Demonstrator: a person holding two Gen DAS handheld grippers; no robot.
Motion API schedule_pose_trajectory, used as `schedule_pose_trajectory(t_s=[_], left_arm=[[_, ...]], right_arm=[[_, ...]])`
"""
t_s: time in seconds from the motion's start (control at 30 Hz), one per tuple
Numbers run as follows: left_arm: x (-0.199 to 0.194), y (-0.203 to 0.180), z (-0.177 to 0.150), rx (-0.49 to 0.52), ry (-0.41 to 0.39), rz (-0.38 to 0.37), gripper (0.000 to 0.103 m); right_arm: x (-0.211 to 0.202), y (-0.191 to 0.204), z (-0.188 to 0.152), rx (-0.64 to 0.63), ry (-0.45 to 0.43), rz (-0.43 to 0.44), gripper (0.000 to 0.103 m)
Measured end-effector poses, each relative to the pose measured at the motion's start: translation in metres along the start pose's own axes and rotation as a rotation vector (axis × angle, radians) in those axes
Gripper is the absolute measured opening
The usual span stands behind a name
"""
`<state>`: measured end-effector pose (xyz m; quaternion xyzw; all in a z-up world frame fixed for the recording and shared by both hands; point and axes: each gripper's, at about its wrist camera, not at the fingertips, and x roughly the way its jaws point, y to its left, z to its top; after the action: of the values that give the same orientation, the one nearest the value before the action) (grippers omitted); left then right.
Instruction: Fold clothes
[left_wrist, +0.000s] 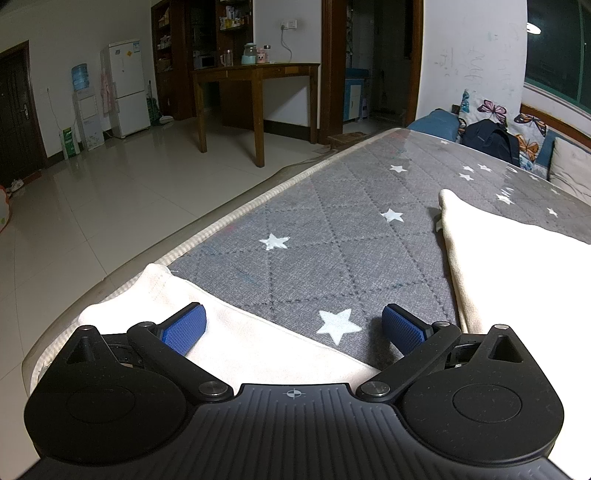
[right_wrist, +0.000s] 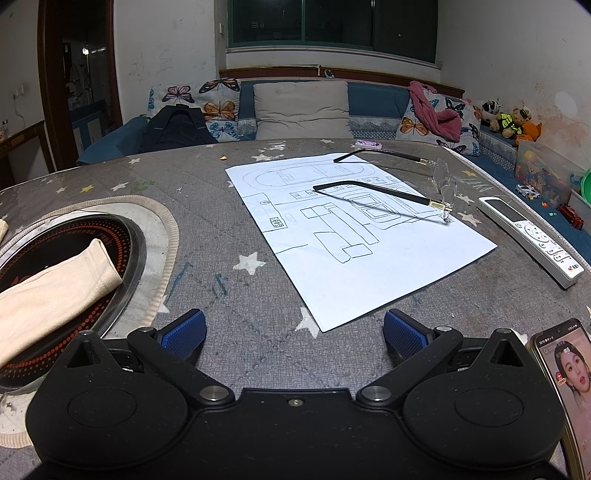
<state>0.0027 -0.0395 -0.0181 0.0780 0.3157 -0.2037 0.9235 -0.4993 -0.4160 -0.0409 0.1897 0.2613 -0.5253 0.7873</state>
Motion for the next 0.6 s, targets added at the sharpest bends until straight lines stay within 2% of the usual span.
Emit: schedule_pose_trajectory(t_s=[0.6], left_arm=[[0.0001, 0.0002, -0.0001, 0.000, 0.000, 0.000, 0.102]], right_arm=[[-0.0001, 0.0000, 0.0000, 0.000, 0.000, 0.000, 0.103]])
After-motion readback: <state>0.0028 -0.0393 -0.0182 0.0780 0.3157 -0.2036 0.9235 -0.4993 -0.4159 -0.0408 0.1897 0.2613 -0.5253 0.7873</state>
